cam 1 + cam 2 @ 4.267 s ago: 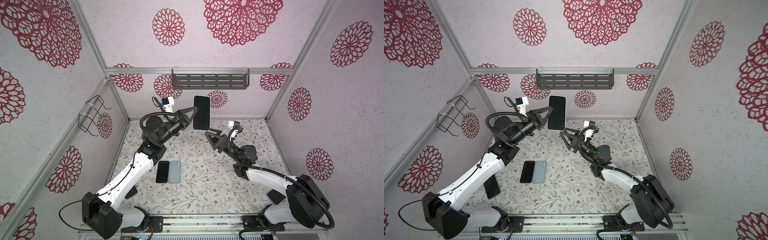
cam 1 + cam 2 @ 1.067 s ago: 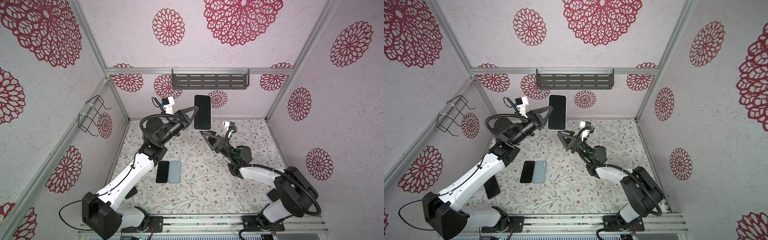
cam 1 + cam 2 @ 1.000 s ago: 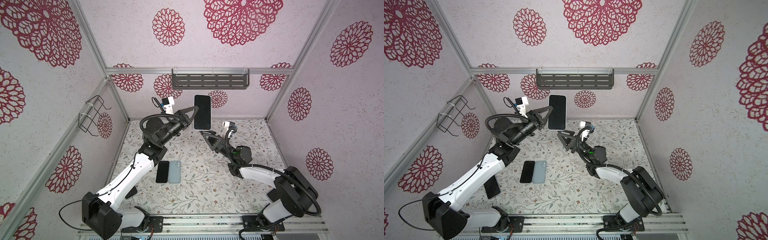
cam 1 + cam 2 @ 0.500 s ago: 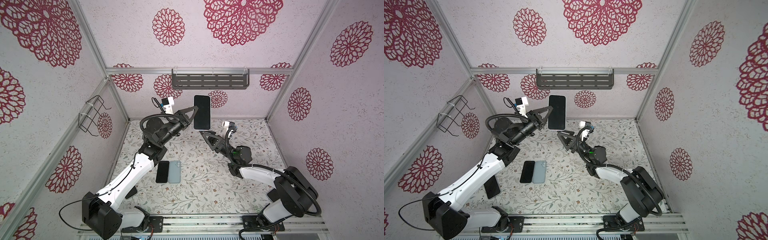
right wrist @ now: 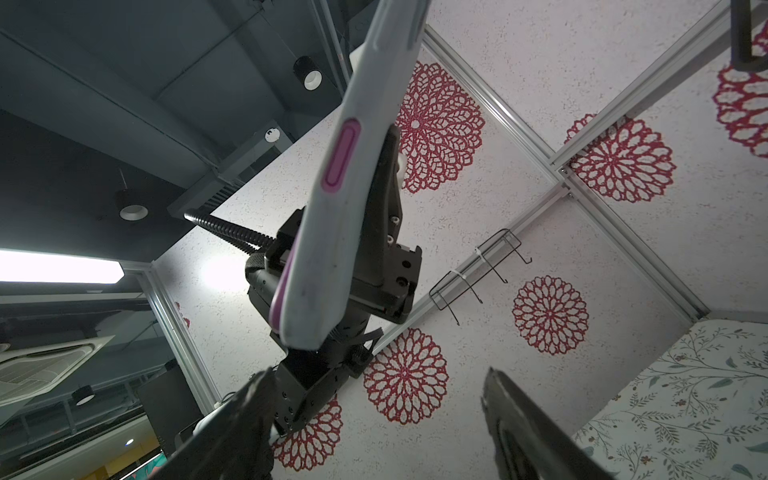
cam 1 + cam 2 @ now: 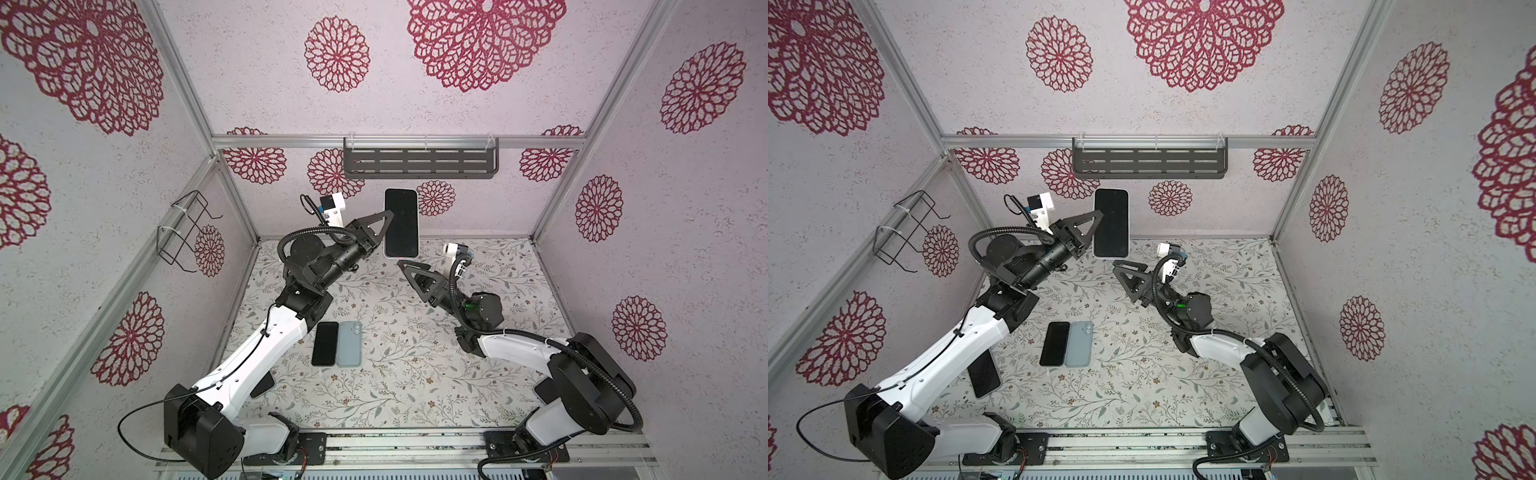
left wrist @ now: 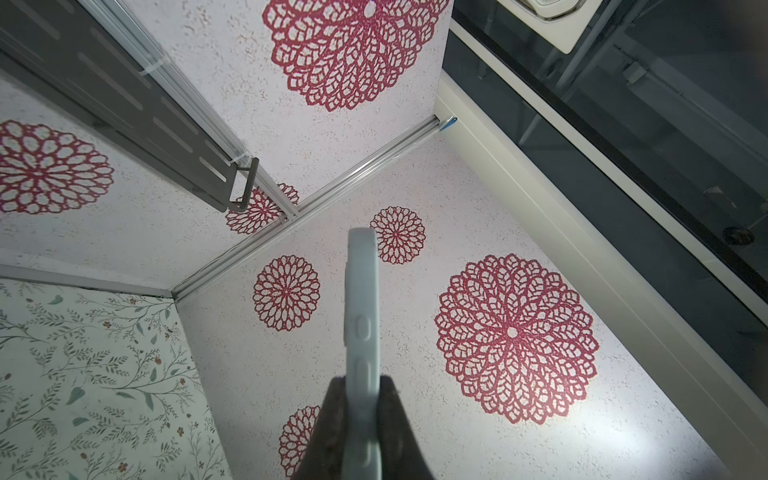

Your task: Take the phone out of the phone case

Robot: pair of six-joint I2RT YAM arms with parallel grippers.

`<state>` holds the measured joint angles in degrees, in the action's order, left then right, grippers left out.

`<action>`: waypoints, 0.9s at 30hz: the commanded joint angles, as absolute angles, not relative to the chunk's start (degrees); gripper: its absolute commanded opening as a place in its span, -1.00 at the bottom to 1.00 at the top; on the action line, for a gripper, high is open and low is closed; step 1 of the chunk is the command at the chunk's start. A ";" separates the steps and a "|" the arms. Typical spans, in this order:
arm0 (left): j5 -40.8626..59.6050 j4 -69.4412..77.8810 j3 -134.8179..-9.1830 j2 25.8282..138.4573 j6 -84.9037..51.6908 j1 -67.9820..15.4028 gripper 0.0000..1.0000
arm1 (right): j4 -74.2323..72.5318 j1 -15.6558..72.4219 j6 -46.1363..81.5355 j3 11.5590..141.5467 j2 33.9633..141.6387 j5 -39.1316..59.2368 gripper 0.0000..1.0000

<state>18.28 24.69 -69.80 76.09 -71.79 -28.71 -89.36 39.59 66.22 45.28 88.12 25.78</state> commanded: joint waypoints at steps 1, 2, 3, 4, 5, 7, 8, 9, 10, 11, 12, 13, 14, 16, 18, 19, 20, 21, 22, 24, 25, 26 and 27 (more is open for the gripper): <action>17.58 28.56 -69.35 75.06 -71.76 -28.37 -1.00 | -96.61 39.90 67.28 47.81 86.38 26.55 0.62; 17.62 28.57 -69.28 75.12 -71.75 -28.31 -1.00 | -96.64 39.90 67.07 47.67 86.23 26.50 0.62; 17.58 28.62 -69.26 75.15 -71.72 -28.37 -1.00 | -96.64 39.90 67.06 47.56 86.02 26.47 0.62; 17.50 28.57 -69.18 75.15 -71.64 -28.31 -1.00 | -96.64 39.89 67.04 47.52 85.88 26.57 0.62; 17.51 28.66 -69.02 75.14 -71.71 -28.30 -1.00 | -96.63 39.90 67.06 47.47 85.79 26.46 0.62; 17.66 29.07 -68.95 75.15 -71.89 -28.25 -1.00 | -96.65 39.90 67.06 47.29 85.80 26.21 0.62; 17.80 29.18 -68.91 75.15 -72.02 -28.33 -1.00 | -96.60 39.90 67.10 47.22 85.99 26.02 0.62; 17.80 29.27 -68.91 75.15 -72.14 -28.30 -1.00 | -96.64 39.90 67.15 47.22 86.19 26.02 0.62; 17.80 29.31 -68.91 75.06 -72.23 -28.32 -1.00 | -96.59 39.90 67.23 47.18 86.30 25.87 0.63; 17.80 29.33 -68.84 74.97 -72.16 -28.30 -1.00 | -96.61 39.90 67.32 47.11 86.55 25.58 0.62; 17.89 29.29 -68.82 74.82 -72.20 -28.31 -1.00 | -96.67 39.90 67.41 47.02 86.76 25.33 0.61; 18.02 29.31 -68.82 74.73 -72.09 -28.34 -1.00 | -96.62 39.85 67.41 47.00 86.83 25.13 0.60; 18.11 29.35 -68.79 74.63 -72.14 -28.33 -1.00 | -96.63 39.81 67.40 46.95 86.92 24.95 0.60; 18.25 29.57 -68.53 74.37 -72.07 -28.35 -1.00 | -96.66 39.81 67.41 47.09 87.01 24.75 0.58; 18.28 29.80 -68.06 74.19 -72.24 -28.45 -1.00 | -96.66 39.81 67.41 47.27 87.24 24.71 0.58; 18.28 30.01 -67.96 74.18 -72.24 -28.44 -1.00 | -96.60 39.75 67.46 47.33 87.27 24.67 0.58; 18.41 30.30 -67.85 74.09 -72.41 -28.45 -1.00 | -96.66 39.73 67.50 47.37 87.44 24.63 0.58; 18.53 30.59 -67.75 74.09 -72.59 -28.54 -1.00 | -96.65 39.65 67.61 47.33 87.60 24.54 0.57; 18.67 30.89 -67.73 74.09 -72.68 -28.61 -1.00 | -96.60 39.59 67.81 47.35 87.78 24.38 0.57; 18.67 31.15 -67.75 74.00 -72.77 -28.82 -1.00 | -96.66 39.55 67.83 47.31 88.06 24.26 0.57; 18.76 31.25 -67.70 73.92 -72.78 -28.98 -1.00 | -96.62 39.55 67.94 47.38 88.15 24.21 0.57; 18.79 31.25 -67.68 73.83 -72.77 -29.02 -1.00 | -96.60 39.48 67.94 47.41 88.31 24.25 0.57; 18.74 31.36 -67.65 73.74 -72.77 -29.12 -1.00 | -96.66 39.46 67.93 47.46 88.41 24.10 0.57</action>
<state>18.57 26.02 -67.48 75.92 -72.42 -28.73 -89.38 39.57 67.16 45.28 88.18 25.15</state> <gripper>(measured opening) 0.133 0.784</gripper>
